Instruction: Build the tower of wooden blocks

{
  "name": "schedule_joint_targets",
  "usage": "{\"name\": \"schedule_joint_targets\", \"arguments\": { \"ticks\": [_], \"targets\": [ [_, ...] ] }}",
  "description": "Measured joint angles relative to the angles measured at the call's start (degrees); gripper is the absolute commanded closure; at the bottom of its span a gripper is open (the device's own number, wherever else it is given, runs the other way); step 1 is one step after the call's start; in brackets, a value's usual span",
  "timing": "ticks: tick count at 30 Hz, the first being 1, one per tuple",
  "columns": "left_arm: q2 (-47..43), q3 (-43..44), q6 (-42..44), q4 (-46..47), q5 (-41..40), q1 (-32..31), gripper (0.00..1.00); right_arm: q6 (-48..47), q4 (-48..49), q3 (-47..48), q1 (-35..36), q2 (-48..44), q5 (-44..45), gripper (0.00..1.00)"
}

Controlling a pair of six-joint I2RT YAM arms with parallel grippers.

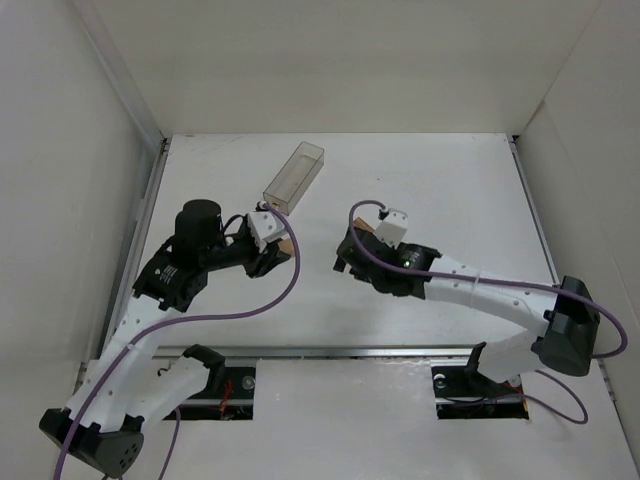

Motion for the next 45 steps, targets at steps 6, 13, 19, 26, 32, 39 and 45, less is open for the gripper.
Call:
{"name": "schedule_joint_targets", "arguments": {
  "ticks": [6, 13, 19, 26, 32, 39, 45],
  "targets": [
    [-2.54, -2.73, -2.10, 2.40, -2.21, 0.00, 0.90, -1.11, 12.83, -12.57, 2.05, -6.25, 5.73, 0.14],
    [-2.60, -3.15, -5.44, 5.53, -4.70, 0.00, 0.89, -5.11, 21.88, -15.26, 2.12, -7.17, 8.50, 0.21],
    [-2.67, -4.28, -6.01, 6.36, -6.86, 0.00, 0.89, -6.36, 25.09, -17.42, 5.07, -2.84, 13.40, 0.38],
    [-3.37, -5.46, -5.90, 6.95, -8.44, 0.00, 0.89, -6.43, 29.55, -19.21, 7.08, 2.16, 20.52, 0.33],
    [-3.56, -7.69, -8.33, 9.94, -8.61, 0.00, 0.89, -6.86, 31.17, -18.75, 7.04, 6.78, 21.35, 0.19],
    [-5.07, -10.60, -11.67, 11.87, -10.38, 0.00, 0.89, -4.50, 21.29, -7.98, 5.99, 8.94, 16.83, 0.00],
    [-5.77, -10.73, -12.26, 12.26, -11.93, 0.00, 0.89, -0.46, 5.62, 4.00, 3.89, 8.98, 7.54, 0.00]
  ]
}}
